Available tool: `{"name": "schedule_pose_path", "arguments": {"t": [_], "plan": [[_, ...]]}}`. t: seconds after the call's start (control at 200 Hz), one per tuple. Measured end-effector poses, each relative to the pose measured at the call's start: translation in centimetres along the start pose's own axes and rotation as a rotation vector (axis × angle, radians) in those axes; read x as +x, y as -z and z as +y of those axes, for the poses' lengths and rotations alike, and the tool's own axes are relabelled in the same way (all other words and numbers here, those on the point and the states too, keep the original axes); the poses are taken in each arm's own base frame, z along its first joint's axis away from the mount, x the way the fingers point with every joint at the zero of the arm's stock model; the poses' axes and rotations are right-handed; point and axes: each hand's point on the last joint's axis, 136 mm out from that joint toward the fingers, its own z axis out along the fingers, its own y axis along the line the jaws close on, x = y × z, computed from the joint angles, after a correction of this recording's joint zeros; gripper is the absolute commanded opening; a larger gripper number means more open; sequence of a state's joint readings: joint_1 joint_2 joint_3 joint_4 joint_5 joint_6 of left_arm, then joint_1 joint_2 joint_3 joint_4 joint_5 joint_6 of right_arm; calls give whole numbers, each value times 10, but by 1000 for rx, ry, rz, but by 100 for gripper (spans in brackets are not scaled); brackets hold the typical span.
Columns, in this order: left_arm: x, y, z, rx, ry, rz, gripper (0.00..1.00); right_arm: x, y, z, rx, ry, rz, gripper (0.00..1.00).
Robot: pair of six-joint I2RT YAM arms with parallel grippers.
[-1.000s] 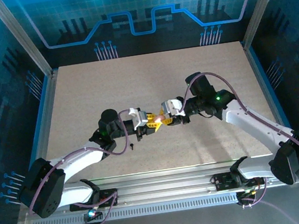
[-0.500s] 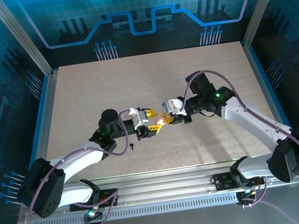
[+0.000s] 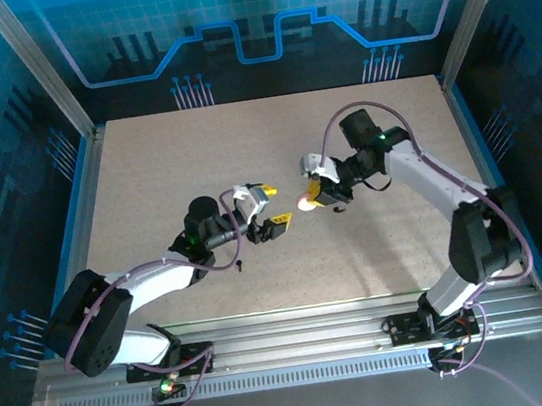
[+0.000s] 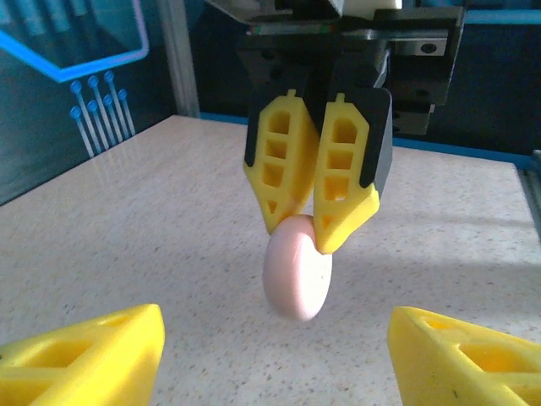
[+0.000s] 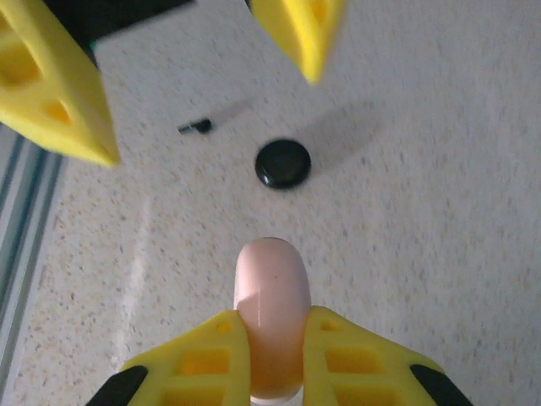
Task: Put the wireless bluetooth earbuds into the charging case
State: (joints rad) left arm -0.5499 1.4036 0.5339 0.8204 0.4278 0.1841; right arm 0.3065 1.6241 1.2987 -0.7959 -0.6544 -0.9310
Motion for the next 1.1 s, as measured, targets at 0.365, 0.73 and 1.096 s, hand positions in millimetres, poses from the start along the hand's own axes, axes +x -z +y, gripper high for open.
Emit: {"name": "schedule_pose_path", "arguments": {"t": [0.365,0.73,1.096], "plan": [[21,-3,24,-75,66,50,69,59,-10,-81,2,-313,110,10],[22,-13,40,-103,76,65,66,113,-8,-127,-30,-531,173,11],[35,-25,47,-101,108,94,60,148,2,-134,-41,-610,247,16]]}}
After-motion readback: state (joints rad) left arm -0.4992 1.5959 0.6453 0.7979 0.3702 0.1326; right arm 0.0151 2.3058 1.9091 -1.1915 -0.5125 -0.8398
